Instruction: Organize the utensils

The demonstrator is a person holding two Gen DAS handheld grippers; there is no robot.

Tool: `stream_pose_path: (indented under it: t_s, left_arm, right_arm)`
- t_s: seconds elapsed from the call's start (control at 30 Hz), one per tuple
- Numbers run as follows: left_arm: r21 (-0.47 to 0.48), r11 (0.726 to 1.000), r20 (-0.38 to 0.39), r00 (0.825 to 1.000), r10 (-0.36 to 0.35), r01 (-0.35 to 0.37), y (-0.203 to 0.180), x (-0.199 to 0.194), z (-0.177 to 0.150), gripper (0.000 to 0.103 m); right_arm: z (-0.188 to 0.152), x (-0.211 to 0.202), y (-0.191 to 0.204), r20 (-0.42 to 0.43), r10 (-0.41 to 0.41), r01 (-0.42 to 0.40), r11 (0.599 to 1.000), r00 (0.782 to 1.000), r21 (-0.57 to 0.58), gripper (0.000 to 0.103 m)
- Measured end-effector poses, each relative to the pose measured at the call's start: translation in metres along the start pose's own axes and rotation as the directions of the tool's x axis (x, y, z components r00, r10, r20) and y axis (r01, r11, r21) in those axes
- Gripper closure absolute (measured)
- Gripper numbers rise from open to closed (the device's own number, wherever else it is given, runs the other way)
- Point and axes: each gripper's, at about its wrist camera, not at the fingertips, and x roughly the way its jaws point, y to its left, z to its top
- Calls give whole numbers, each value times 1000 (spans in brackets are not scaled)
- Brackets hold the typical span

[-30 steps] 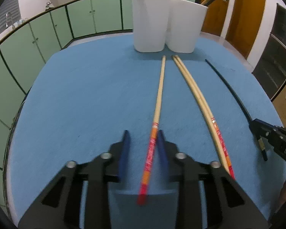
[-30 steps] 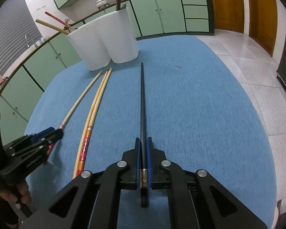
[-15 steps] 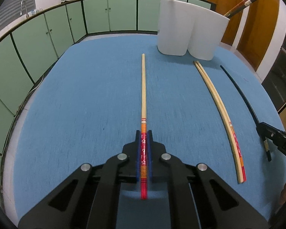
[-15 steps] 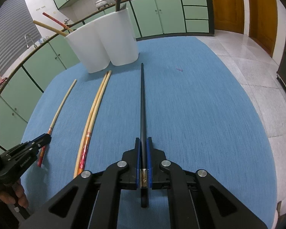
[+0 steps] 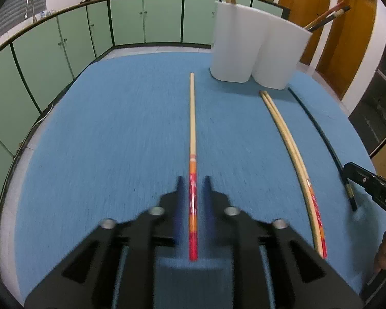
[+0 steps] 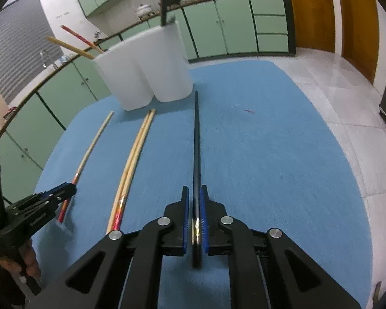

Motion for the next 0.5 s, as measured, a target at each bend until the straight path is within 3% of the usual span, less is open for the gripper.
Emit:
stream_pose_path:
  t_s: [0.07,0.1,0.23,0.5]
  left_arm:
    - [9,1000,28,1000,3,-3,-1,-10,-8,52]
    - [21,1000,42,999,6,-7,-1,-15,-13,50]
    - [47,999,41,999,7,-9,0,-26,-31,42]
    - [49,999,25,1000,11,-12,1,-32,-44,37]
  right_arm:
    - [-8,-11,-1,20,3,-3,1000,1000,-24,77]
    - [-14,-17,-2,28,3,-3,999,1000,-34,65]
    - [-27,-26,-8,21,24,-24,999,999,-34,51]
    - [-32,-24,3,-10,19,-19,996,1000,-90,50]
